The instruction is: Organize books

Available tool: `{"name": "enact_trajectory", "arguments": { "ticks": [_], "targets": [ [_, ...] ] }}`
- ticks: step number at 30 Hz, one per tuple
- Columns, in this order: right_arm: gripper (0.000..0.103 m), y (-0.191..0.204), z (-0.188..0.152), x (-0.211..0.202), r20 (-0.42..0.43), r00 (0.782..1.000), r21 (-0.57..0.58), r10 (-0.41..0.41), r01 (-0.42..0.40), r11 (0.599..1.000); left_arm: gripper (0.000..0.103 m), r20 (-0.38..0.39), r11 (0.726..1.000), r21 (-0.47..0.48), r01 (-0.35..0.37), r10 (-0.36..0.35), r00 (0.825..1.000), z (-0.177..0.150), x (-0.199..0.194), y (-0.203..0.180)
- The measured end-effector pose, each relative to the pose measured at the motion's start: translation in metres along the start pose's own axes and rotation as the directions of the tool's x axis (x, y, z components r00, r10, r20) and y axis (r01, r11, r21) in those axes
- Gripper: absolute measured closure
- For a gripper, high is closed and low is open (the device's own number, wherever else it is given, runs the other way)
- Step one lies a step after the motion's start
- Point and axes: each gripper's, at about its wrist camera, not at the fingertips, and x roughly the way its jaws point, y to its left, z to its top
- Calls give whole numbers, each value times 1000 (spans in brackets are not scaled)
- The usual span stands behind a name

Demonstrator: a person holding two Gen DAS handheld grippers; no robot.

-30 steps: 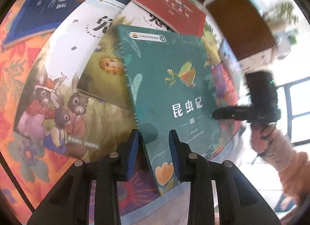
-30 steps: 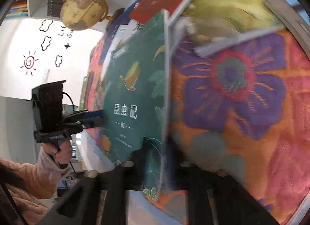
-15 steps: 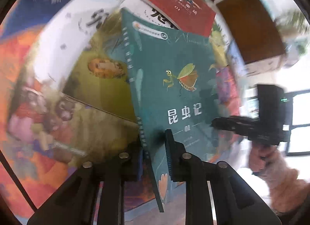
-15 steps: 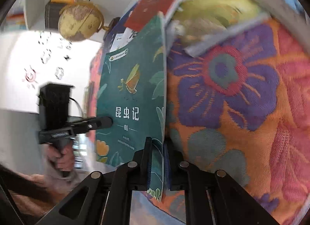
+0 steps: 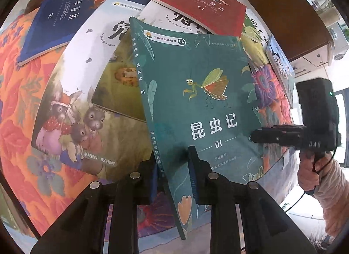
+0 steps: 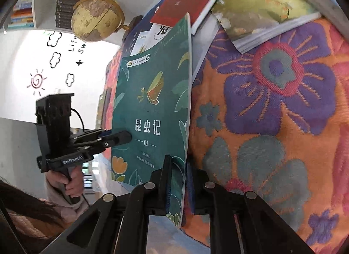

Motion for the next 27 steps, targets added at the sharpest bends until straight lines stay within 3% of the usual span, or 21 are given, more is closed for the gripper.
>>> {"name": "enact_trajectory", "arguments": {
  "ticks": [3, 11, 15, 27],
  "targets": [
    [90, -5, 6, 5, 11, 998, 25, 58, -58, 998, 81, -2, 1000, -2, 0, 0, 1000, 0, 0, 0],
    [90, 23, -2, 3, 80, 994, -90, -76, 83, 992, 81, 8, 1000, 2, -27, 27, 1000, -3, -2, -3],
    [92, 34, -2, -1, 74, 996, -118, -47, 55, 992, 81, 6, 999, -2, -35, 35, 999, -6, -3, -3],
    [92, 89, -14, 17, 57, 993, -244, -102, 113, 963, 82, 47, 998, 31, -62, 61, 997, -26, -29, 8]
  ]
}}
